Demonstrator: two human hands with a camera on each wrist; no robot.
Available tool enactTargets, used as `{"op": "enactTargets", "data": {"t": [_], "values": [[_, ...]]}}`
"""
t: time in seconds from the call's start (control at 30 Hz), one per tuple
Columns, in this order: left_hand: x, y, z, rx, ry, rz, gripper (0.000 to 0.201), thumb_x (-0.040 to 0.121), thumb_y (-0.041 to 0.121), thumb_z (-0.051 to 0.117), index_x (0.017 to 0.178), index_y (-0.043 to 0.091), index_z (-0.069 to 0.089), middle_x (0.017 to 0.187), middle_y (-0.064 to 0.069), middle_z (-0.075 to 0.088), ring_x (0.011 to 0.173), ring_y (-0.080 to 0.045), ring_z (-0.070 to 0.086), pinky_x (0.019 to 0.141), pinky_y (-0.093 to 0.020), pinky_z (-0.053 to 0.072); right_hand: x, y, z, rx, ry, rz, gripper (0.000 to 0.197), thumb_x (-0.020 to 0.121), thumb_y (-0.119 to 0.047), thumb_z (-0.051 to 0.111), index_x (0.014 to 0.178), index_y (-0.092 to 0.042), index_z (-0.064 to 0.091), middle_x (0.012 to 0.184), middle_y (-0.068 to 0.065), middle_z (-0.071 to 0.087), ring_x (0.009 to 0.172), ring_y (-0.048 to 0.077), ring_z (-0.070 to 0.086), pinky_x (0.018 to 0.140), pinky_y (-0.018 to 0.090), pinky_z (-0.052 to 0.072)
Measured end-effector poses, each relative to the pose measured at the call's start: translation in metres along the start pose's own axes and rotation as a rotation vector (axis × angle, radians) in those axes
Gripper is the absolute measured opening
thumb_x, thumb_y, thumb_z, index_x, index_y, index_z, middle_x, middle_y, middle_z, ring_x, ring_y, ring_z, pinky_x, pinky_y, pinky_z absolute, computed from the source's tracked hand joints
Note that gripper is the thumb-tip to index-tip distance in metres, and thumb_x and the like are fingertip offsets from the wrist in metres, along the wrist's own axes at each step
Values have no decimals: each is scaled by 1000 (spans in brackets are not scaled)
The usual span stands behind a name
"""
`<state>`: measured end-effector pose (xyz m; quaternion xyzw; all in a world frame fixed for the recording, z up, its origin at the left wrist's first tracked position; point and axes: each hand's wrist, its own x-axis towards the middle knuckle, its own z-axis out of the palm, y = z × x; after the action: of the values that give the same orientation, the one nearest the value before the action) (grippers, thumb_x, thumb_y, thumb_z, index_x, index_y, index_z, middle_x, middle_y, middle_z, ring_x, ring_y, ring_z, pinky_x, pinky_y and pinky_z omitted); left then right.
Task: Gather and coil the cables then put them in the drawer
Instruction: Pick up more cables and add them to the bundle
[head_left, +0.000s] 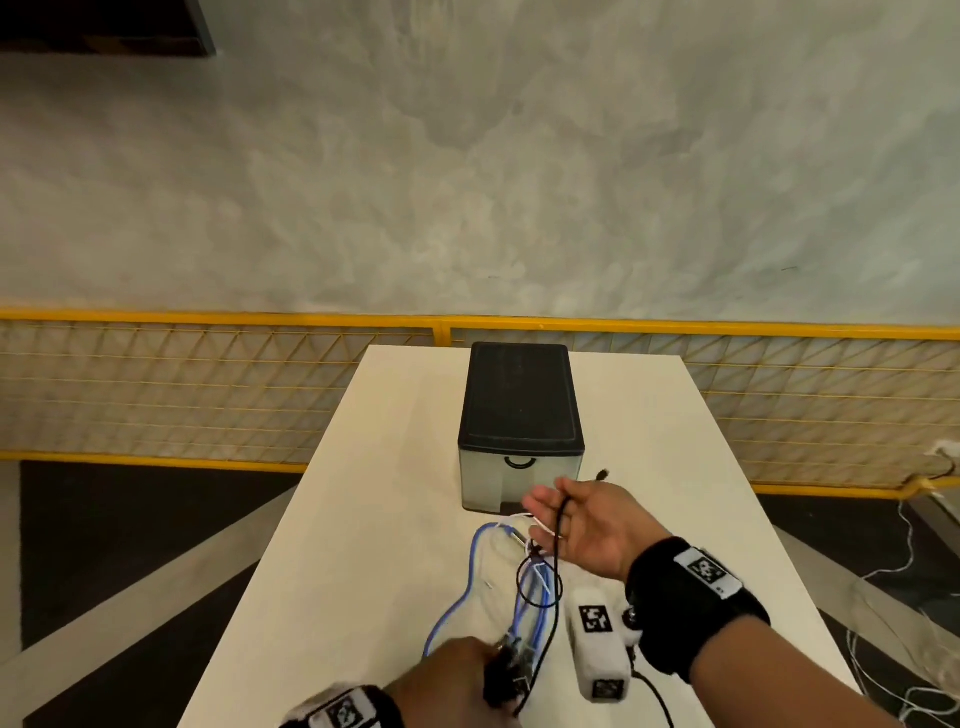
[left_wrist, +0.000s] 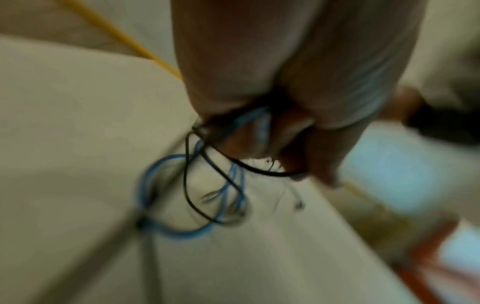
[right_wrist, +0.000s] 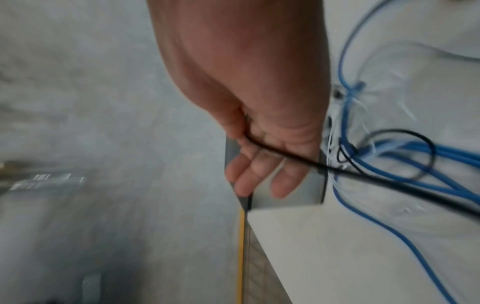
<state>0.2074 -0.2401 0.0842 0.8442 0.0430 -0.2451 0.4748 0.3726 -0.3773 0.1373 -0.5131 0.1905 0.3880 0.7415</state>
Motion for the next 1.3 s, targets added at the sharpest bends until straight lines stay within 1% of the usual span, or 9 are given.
{"op": "enactTargets", "data": {"t": [0.1, 0.2, 0.27, 0.6, 0.97, 1.1, 1.17, 1.23, 1.3], "values": [[-17, -4, -4, -136, 178, -38, 17, 75, 40, 75, 70, 30, 63, 60, 13, 57, 63, 0, 54, 74, -23, 53, -2, -5, 1, -80, -13, -55, 21, 102, -20, 37, 92, -16, 55, 56, 2, 60, 54, 18, 66, 64, 34, 52], [-12, 10, -23, -599, 449, -80, 19, 85, 26, 73, 74, 13, 64, 47, 10, 49, 36, -2, 39, 40, -20, 34, -4, 9, 7, -163, -74, -146, 23, 103, -21, 35, 107, -14, 56, 72, 8, 66, 74, 26, 70, 67, 39, 50], [-6, 28, -33, -671, 542, -37, 14, 90, 19, 67, 80, 10, 62, 42, 12, 40, 34, -4, 30, 38, -18, 24, -6, 25, 14, -196, -108, -166, 25, 103, -24, 36, 109, -15, 58, 85, 9, 69, 86, 27, 70, 65, 37, 48], [4, 59, -13, -625, 434, 120, 22, 83, -14, 59, 79, 7, 63, 46, 12, 59, 35, 4, 47, 40, -6, 35, -19, 65, 32, -408, -35, -349, 22, 93, -17, 49, 98, -13, 70, 94, 12, 70, 87, 24, 65, 73, 38, 52], [-17, 11, 14, -479, 199, -61, 20, 84, 12, 71, 66, 16, 63, 46, 10, 50, 39, -4, 39, 45, -19, 32, -64, 75, -24, -1045, -204, -207, 36, 88, -42, 55, 88, -7, 65, 78, 5, 57, 70, 17, 52, 58, 29, 44], [-27, 3, -12, -817, 362, -110, 26, 96, 24, 58, 85, 2, 67, 55, 0, 34, 43, -11, 23, 43, -21, 17, -85, 79, -59, -1468, -433, -107, 32, 81, -38, 55, 98, -16, 71, 93, 3, 71, 85, 16, 63, 85, 33, 54], [-27, 6, -26, -903, 435, -85, 36, 97, 31, 54, 80, 1, 65, 53, 0, 34, 40, -12, 22, 43, -22, 19, -88, 80, -70, -1188, -781, -8, 31, 95, -26, 43, 116, -19, 66, 118, -5, 67, 107, 6, 58, 101, 27, 42], [-27, 12, -35, -907, 446, -84, 45, 97, 39, 51, 71, 5, 63, 49, -2, 35, 40, -14, 23, 46, -25, 23, -64, 90, -102, -769, -957, 130, 31, 97, -30, 39, 108, -34, 67, 94, -31, 61, 86, -17, 54, 84, 7, 44], [-28, 19, -39, -898, 411, -97, 52, 97, 46, 48, 62, 8, 58, 47, -2, 33, 40, -15, 23, 48, -27, 26, -57, 101, -122, -977, -557, 202, 39, 89, -36, 37, 105, -31, 72, 97, -22, 71, 87, -12, 56, 77, 0, 38]]}}
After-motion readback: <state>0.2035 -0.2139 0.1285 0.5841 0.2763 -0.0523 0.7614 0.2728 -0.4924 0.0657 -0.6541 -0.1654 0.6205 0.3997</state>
